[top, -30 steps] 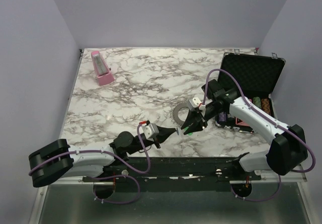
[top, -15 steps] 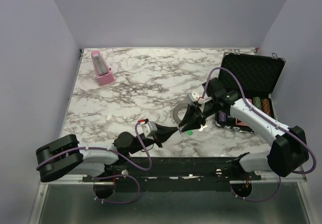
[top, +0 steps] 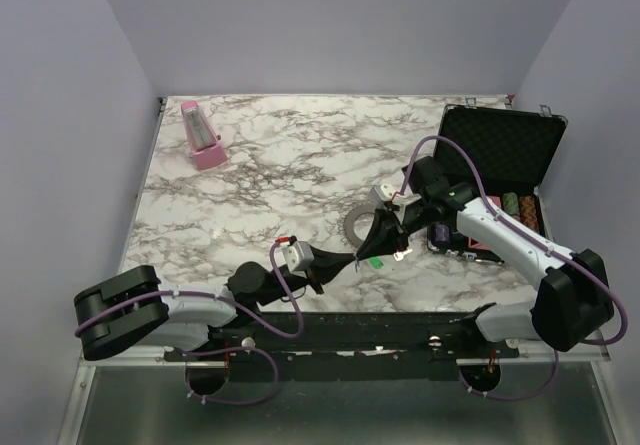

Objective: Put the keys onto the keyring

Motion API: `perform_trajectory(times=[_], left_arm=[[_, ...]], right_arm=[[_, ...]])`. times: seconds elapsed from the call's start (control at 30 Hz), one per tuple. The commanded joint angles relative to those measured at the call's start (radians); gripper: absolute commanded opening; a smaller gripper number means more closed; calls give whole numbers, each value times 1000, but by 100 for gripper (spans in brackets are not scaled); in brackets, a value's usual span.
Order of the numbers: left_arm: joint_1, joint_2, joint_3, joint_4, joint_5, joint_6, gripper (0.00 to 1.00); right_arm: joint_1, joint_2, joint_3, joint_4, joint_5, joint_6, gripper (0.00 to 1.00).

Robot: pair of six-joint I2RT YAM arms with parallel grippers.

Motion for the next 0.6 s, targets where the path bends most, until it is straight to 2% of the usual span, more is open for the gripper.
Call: perform_trajectory(times=[0.0, 0.23, 0.4, 0.57], left_arm=[[-5, 15, 6, 142, 0, -13, 0], [-5, 29, 10, 152, -3, -19, 0], [-5, 43, 3, 183, -11, -36, 0], [-4, 24, -10, 163, -32, -48, 14]], right_arm=[[-2, -13, -5, 14, -40, 4, 14], [-2, -13, -1, -16, -25, -39, 1], [-2, -13, 22, -68, 3, -75, 1], [-2, -12, 39, -99, 44, -95, 0]])
